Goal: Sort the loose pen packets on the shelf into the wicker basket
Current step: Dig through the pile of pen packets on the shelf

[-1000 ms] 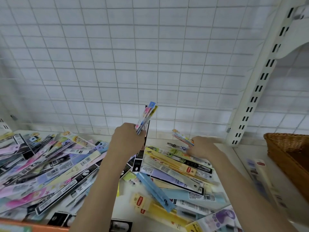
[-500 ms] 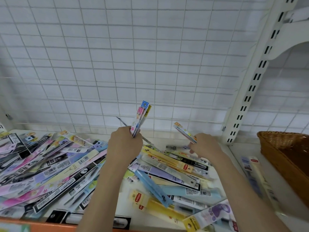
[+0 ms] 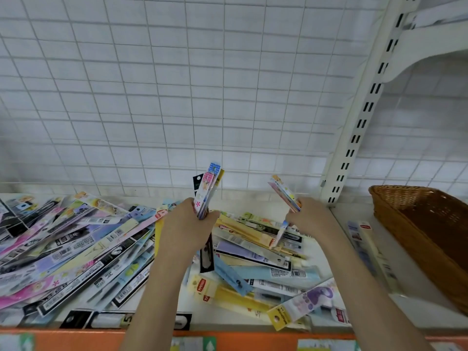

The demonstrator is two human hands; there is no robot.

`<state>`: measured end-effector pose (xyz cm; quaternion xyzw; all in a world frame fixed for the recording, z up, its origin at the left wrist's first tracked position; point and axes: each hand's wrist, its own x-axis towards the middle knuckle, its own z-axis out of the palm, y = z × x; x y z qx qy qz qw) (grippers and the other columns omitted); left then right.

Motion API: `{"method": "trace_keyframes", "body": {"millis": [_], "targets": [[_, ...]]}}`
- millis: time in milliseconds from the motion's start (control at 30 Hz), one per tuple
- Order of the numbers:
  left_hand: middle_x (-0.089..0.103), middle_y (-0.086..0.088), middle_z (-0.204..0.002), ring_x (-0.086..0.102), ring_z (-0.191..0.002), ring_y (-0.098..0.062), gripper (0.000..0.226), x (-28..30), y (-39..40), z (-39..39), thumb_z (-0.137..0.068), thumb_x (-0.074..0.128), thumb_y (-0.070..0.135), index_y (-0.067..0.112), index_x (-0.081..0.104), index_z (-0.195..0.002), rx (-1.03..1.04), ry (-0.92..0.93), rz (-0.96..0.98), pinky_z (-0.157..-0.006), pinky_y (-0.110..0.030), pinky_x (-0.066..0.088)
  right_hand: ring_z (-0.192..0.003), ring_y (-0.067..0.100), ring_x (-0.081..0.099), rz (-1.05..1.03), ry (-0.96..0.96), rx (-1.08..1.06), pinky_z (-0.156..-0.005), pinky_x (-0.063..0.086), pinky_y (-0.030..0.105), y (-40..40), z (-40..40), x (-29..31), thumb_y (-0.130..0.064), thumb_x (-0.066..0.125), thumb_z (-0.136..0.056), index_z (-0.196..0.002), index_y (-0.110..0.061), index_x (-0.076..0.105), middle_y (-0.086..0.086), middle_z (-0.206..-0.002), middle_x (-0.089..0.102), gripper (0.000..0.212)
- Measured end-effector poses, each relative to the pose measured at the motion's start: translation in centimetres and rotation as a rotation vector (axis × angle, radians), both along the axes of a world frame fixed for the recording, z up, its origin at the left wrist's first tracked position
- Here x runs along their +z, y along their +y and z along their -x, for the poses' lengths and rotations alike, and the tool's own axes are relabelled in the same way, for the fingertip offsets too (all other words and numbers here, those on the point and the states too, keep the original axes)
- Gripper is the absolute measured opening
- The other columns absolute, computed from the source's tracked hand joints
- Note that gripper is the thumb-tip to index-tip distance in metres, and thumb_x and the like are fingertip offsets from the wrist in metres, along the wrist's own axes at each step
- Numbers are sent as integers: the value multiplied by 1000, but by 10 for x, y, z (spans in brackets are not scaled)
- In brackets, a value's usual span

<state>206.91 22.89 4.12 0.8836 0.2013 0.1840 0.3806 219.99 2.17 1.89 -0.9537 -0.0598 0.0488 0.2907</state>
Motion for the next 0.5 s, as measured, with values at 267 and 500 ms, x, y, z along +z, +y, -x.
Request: {"method": "trace_keyframes", "body": {"millis": [267, 500], "targets": [[66, -7, -85, 54, -66, -15, 30, -10, 11, 12, -90, 47, 12, 12, 40, -120, 6, -38, 145, -52, -26, 36, -61, 20, 46, -45, -24, 33, -51, 33, 28, 7, 10, 18, -14, 53, -85, -103, -8, 44, 4, -77, 47, 21], [32, -3, -50, 29, -48, -20, 40, -16, 29, 26, -92, 48, 16, 13, 29, -57, 102, -23, 106, -47, -30, 21, -46, 14, 41, 176, -33, 144, -47, 31, 25, 25, 17, 22, -45, 54, -88, -59, -20, 38, -2, -53, 43, 42]]}}
